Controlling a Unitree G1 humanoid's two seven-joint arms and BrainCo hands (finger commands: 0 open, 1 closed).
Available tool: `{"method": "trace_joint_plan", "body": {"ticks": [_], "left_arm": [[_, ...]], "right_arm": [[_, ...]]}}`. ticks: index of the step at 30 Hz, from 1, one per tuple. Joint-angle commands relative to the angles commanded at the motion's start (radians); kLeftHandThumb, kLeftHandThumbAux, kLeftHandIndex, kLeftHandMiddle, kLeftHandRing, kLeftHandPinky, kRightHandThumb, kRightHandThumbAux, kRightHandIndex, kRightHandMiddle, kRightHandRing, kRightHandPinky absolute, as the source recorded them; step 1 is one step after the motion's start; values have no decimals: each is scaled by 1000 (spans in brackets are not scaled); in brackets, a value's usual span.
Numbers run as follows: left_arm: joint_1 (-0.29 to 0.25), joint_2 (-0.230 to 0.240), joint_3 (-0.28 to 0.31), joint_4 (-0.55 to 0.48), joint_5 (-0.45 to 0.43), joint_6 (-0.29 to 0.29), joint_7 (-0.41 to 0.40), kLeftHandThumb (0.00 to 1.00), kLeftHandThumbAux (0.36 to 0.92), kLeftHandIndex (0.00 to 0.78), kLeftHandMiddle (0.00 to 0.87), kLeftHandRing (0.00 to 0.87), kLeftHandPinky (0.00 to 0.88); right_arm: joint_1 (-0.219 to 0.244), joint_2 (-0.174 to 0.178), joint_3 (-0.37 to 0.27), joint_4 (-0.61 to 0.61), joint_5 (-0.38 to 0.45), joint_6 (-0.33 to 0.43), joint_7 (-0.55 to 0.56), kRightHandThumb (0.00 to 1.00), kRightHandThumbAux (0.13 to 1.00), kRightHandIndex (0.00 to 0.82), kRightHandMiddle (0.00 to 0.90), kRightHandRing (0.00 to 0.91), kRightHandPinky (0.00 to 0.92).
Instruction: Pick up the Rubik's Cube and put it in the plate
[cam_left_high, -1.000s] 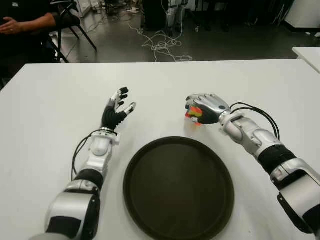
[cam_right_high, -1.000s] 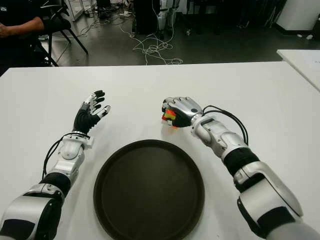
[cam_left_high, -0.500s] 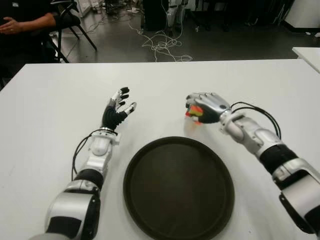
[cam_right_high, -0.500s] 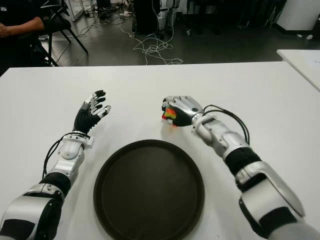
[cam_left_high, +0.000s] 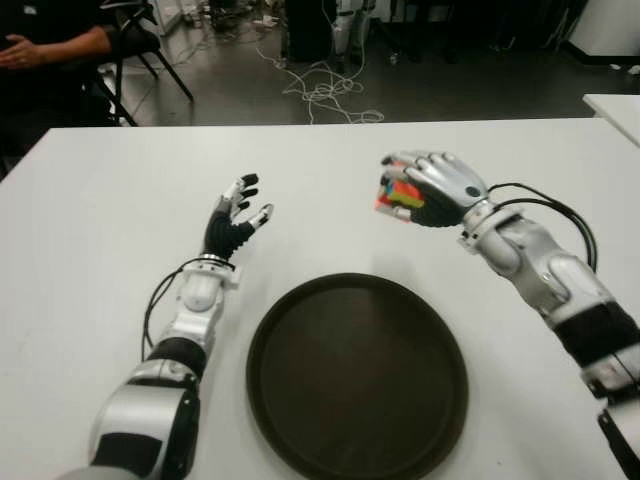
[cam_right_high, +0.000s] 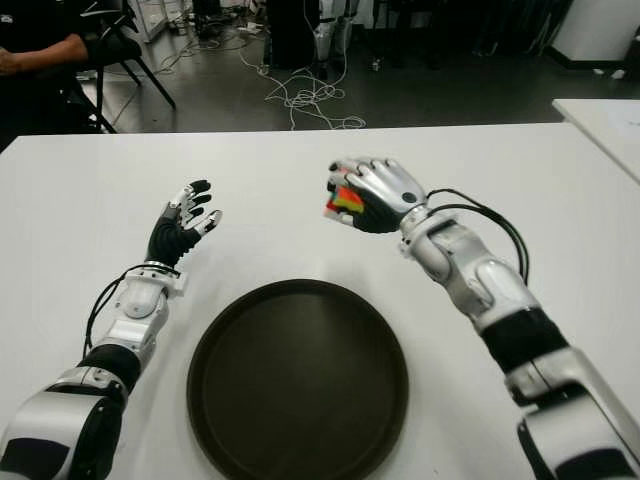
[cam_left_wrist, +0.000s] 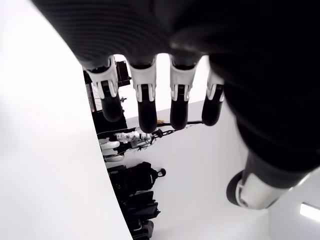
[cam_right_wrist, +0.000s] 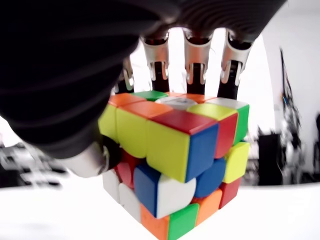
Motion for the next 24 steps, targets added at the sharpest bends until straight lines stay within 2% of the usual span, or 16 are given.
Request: {"method": "trace_joint_plan", "body": {"ticks": [6,10,16,20,22,24], "left_arm": [[-1,0,3,2,-1,2,-2,0,697,147,141,91,71],[-3,-2,4,3,-3,1,-3,0,708,149,152,97,69],[-5,-4,7,5,-9,4,-9,0,690,147,152,94,69],[-7,-6,11,6,-16,3,-14,0,701,146,152,96,72],[-6,-7,11,6,-17,0,-14,0,707,145,151,95,69],[-5,-9,11,5,-16,-2,-13,1,712,143,150,94,67]], "right_arm": [[51,-3,-48,-86,9,-34,-24,824,699,383,468,466,486],[57,16,-72,-86,28,-76,-64,822,701,367,486,523,560],[61,30,-93,-71,67,-147,-91,823,701,361,510,578,636],[60,73,-54,-12,70,-197,-106,824,700,361,518,594,654],[67,115,-9,7,32,-191,-114,824,700,361,519,596,657],[71,141,24,23,13,-189,-111,824,700,362,519,596,656]]}}
